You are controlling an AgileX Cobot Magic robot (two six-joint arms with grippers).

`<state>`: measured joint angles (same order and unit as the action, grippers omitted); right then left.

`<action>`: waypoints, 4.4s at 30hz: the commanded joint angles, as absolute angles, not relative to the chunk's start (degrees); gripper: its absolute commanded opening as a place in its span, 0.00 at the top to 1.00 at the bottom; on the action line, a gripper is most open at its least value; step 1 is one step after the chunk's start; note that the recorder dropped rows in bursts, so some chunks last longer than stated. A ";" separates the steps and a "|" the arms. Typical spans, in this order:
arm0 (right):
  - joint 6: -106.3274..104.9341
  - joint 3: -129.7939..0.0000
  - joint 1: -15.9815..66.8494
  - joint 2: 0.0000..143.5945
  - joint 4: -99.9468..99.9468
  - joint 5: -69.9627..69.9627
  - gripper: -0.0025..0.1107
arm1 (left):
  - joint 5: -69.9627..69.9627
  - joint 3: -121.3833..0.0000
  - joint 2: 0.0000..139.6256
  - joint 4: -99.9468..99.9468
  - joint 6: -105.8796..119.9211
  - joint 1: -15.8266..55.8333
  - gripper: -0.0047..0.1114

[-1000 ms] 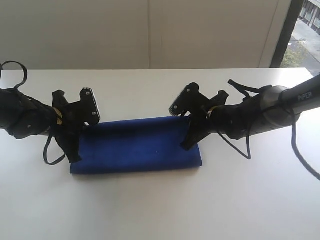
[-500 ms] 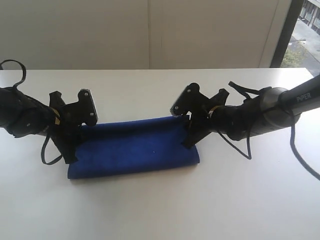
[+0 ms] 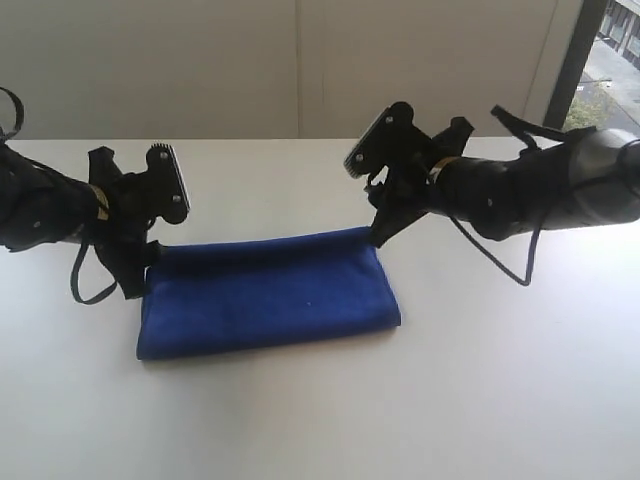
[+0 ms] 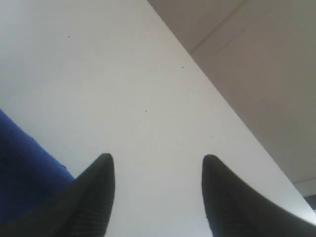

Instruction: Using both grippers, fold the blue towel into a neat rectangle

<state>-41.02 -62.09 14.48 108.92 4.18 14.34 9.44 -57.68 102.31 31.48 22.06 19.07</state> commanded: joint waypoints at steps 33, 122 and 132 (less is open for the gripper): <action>-48.22 -74.73 15.98 116.01 19.30 -39.49 0.98 | -11.06 -57.32 107.35 24.89 4.17 27.51 0.96; 6.38 -2.32 15.98 44.16 -3.06 12.93 0.98 | -5.63 0.00 13.15 17.58 -29.96 24.51 0.96; 6.38 -2.32 15.98 44.16 -3.06 12.93 0.98 | -7.24 0.00 11.14 17.32 -29.94 24.51 0.96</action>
<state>6.37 -2.74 15.96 44.13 -3.13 12.15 -6.91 -0.20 12.39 17.54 -29.49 24.70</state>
